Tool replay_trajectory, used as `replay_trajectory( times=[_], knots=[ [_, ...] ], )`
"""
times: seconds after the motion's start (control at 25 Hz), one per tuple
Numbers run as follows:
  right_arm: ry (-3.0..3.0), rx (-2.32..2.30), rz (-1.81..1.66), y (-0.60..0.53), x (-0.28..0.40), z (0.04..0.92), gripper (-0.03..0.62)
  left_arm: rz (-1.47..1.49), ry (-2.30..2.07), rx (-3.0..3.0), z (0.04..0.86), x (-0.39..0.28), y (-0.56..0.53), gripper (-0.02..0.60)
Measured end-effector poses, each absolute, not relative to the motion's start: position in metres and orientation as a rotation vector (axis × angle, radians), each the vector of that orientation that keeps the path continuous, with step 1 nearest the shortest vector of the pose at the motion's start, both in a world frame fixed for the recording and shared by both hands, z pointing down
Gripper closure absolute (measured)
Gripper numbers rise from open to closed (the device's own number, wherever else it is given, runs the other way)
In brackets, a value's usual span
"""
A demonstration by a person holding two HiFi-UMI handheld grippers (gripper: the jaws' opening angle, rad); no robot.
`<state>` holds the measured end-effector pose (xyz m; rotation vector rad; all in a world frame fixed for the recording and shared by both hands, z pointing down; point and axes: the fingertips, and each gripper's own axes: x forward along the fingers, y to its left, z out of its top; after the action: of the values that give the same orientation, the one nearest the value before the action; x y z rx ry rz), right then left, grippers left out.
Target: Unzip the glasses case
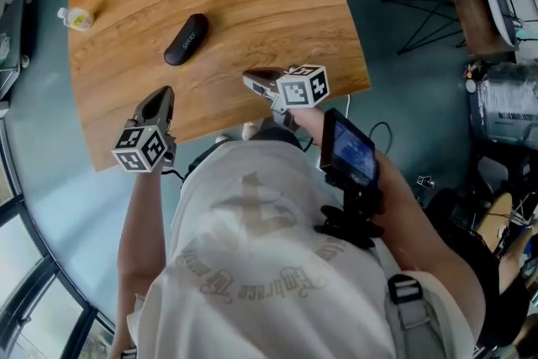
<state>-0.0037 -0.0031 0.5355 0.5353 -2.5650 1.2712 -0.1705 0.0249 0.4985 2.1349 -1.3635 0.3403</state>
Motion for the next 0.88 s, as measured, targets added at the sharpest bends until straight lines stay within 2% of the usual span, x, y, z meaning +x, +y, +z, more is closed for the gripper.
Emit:
replay_trajectory(
  times=[0.32, 0.88],
  knots=[
    [-2.691, 0.548, 0.975, 0.051, -0.019, 0.487, 0.585, 0.262, -1.3, 2.185, 0.495, -0.166, 0.083, 0.575],
    [-2.719, 0.687, 0.888, 0.103, -0.03, 0.484, 0.586, 0.206, -1.194, 2.244, 0.501, -0.154, 0.137, 0.576]
  ],
)
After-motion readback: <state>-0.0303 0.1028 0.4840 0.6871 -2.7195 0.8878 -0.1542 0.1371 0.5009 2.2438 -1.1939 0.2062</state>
